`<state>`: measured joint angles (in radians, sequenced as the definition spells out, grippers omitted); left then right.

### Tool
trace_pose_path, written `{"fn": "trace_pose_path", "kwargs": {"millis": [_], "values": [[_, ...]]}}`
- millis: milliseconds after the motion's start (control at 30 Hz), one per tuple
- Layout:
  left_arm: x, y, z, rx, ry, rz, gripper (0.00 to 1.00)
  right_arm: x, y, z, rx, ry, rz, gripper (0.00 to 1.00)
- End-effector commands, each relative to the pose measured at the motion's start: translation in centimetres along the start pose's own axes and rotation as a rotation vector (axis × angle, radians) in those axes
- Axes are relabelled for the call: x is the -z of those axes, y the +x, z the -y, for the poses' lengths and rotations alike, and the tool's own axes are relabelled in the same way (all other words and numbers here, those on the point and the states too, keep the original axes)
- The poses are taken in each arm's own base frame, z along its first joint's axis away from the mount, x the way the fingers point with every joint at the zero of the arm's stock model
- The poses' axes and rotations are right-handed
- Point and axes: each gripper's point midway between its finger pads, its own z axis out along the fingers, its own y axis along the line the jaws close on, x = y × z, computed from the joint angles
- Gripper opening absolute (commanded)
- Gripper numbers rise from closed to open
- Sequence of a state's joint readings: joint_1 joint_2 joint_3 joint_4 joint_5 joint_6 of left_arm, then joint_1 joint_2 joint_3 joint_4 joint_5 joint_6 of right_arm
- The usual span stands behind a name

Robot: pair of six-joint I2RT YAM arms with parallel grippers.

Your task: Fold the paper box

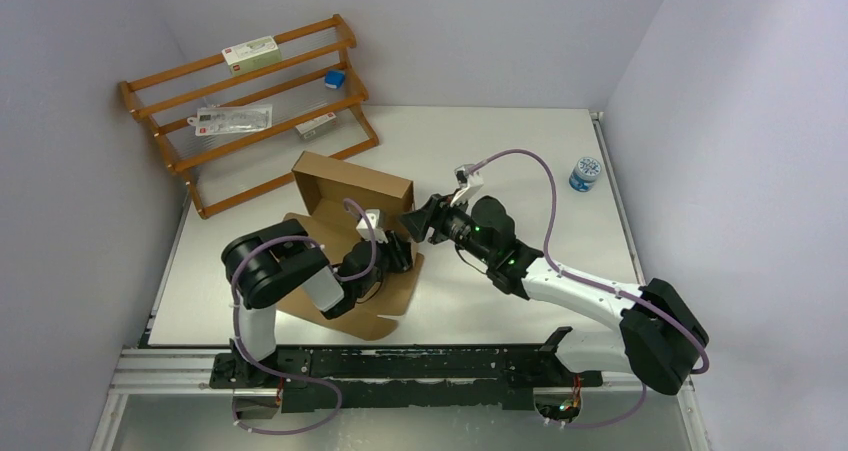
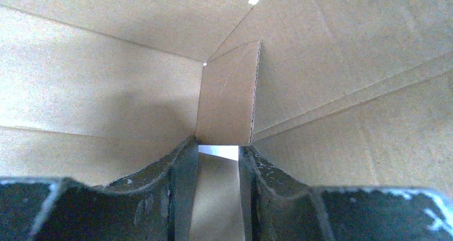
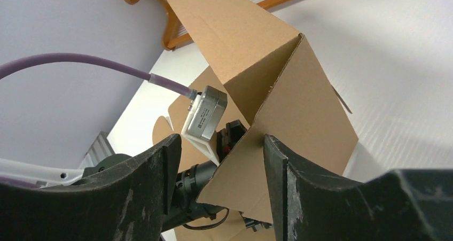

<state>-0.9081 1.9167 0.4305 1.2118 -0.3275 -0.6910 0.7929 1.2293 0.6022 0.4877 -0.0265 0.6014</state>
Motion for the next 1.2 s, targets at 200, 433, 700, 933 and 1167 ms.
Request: {"fn": "trace_pose_path", "kwargs": {"millis": [200,433,700,933,1167], "values": [[2.5,-1.0,-1.9,-0.028,-0.032,-0.032,0.49,-1.4,0.2,0.2,0.057,-0.049,0.012,0.62],[4.3,-2.0,-1.8,-0.019,-0.031,-0.05,0.56,-1.9,1.0,-0.8,0.031,-0.102,-0.039,0.61],[6.9,-0.5,-4.2,-0.052,-0.126,-0.164,0.51,-2.2,1.3,-1.1,0.007,-0.107,-0.067,0.61],[8.0,0.8,-5.0,-0.129,-0.167,-0.281,0.27,-2.5,1.3,-1.4,-0.008,-0.112,-0.082,0.61],[7.4,2.4,-4.9,-0.108,-0.157,-0.342,0.15,-2.2,1.5,-1.9,-0.038,-0.124,-0.108,0.6]]}}
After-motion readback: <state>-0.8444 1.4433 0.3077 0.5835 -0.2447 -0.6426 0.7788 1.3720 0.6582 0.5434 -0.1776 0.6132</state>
